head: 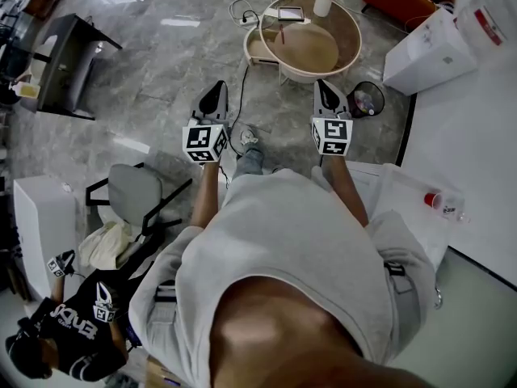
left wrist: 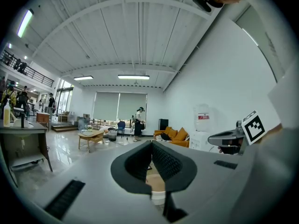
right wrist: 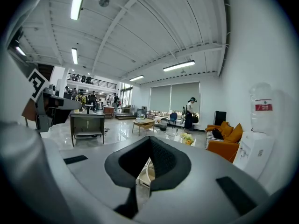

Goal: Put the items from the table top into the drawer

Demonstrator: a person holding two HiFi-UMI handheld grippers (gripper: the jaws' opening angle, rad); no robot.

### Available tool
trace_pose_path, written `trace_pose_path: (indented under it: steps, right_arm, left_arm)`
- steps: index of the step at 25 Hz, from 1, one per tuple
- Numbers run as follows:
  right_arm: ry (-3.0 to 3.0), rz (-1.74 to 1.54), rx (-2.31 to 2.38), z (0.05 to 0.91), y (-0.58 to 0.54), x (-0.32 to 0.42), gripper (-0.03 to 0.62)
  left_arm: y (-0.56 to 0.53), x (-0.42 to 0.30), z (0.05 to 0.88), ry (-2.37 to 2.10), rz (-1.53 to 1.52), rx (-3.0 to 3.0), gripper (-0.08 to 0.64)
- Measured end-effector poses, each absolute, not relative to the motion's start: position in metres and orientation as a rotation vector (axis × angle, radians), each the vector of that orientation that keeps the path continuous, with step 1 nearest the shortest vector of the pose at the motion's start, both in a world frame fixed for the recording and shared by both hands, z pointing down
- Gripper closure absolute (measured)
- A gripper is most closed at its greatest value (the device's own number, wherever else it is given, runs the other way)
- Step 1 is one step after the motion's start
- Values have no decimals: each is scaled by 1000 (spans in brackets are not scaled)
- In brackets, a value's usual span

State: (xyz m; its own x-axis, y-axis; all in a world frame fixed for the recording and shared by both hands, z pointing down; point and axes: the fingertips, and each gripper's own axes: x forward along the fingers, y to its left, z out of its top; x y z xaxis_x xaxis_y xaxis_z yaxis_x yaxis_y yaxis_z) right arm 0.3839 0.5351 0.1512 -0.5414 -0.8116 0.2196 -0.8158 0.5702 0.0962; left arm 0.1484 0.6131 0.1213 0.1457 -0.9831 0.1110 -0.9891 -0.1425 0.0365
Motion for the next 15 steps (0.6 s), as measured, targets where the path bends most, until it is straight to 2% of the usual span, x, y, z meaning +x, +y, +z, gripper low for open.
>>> trace_pose_path:
  steps: [15]
  right_arm:
    - [-2489,2,1414,152,415,290,569]
  left_arm:
    - [476,55,137,-1888,47,2354,545]
